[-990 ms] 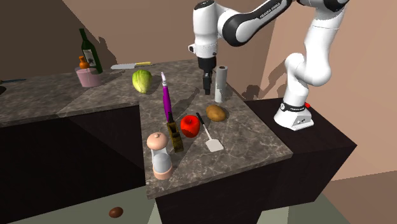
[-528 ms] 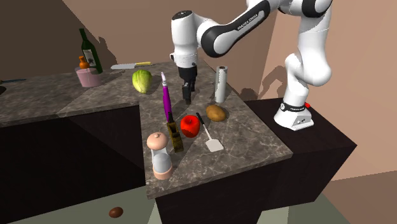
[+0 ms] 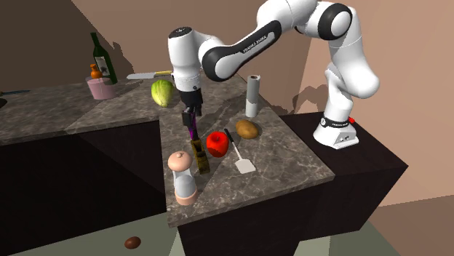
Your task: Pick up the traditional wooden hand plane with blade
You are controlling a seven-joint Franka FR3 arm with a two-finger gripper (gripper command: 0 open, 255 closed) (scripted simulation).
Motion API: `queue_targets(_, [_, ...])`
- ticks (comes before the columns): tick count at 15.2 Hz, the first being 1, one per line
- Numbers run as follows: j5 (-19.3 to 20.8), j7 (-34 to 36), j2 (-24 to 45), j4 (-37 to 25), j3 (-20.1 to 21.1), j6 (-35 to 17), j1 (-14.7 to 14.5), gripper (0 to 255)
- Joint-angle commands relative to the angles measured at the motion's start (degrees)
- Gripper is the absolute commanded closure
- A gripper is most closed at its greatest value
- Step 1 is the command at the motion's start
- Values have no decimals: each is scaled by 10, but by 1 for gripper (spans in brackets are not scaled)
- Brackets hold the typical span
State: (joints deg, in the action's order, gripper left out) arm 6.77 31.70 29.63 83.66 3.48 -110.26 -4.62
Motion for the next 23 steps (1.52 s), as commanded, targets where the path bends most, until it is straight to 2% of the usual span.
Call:
queue_targets(1, [1, 2, 19, -18, -1, -3, -1, 0])
queue_targets(9, [4, 7, 36, 7, -2, -44, -1, 0])
queue_targets(10, [4, 6, 36, 7, -2, -45, -1, 255])
queue_targets(19, [4, 7, 36, 7, -2, -44, -1, 255])
queue_targets(23, [2, 4, 25, -7, -2, -19, -1, 255])
